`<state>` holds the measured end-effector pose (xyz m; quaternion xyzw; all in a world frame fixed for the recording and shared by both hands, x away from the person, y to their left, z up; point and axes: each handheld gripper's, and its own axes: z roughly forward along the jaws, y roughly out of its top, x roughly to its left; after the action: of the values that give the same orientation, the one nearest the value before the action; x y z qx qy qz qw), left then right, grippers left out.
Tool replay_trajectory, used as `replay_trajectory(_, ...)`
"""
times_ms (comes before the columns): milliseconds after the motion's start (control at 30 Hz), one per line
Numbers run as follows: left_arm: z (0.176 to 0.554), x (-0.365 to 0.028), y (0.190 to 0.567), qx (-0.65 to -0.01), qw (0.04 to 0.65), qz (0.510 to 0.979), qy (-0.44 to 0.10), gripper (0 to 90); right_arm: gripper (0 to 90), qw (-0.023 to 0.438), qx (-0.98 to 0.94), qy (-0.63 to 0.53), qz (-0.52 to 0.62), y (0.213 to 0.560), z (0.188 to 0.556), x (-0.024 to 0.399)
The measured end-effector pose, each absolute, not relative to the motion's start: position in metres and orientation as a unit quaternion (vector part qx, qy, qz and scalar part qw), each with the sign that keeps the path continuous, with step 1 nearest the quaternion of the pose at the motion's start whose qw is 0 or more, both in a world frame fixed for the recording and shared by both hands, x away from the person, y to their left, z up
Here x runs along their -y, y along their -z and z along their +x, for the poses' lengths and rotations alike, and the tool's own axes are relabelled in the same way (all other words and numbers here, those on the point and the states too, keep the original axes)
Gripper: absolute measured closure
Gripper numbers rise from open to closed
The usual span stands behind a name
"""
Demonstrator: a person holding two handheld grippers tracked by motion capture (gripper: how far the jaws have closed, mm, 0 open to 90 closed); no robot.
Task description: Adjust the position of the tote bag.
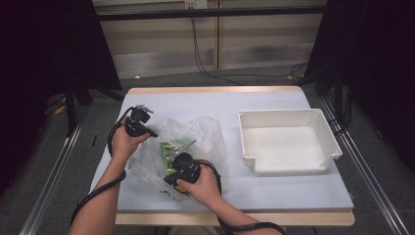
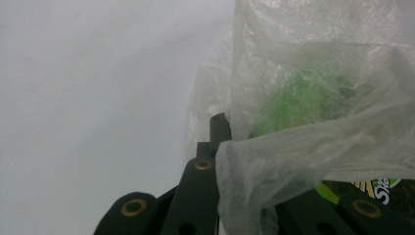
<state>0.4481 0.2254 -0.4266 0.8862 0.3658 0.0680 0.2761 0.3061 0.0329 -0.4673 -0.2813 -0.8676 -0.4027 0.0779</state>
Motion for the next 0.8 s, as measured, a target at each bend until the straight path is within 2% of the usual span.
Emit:
replay_trajectory(200, 0.452, -0.223, 0.427, -0.366, 0.273, 0.887, -0.073, 89.8, 90.0, 0.103, 0.875, 0.397, -0.257, 0.479, 0.297, -0.052)
replay_trajectory(533, 0.456, -0.218, 0.443, -0.372, 0.261, 0.888, -0.071, 89.8, 90.0, 0.097, 0.879, 0.400, -0.240, 0.485, 0.290, -0.058)
replay_trajectory(633, 0.455, -0.218, 0.442, -0.381, 0.269, 0.882, -0.066, 89.6, 83.9, 0.083, 0.880, 0.402, -0.238, 0.482, 0.291, -0.056)
replay_trajectory(800, 0.453, -0.217, 0.436, -0.382, 0.273, 0.881, -0.059, 88.8, 67.5, 0.048, 0.884, 0.399, -0.240, 0.467, 0.294, -0.050)
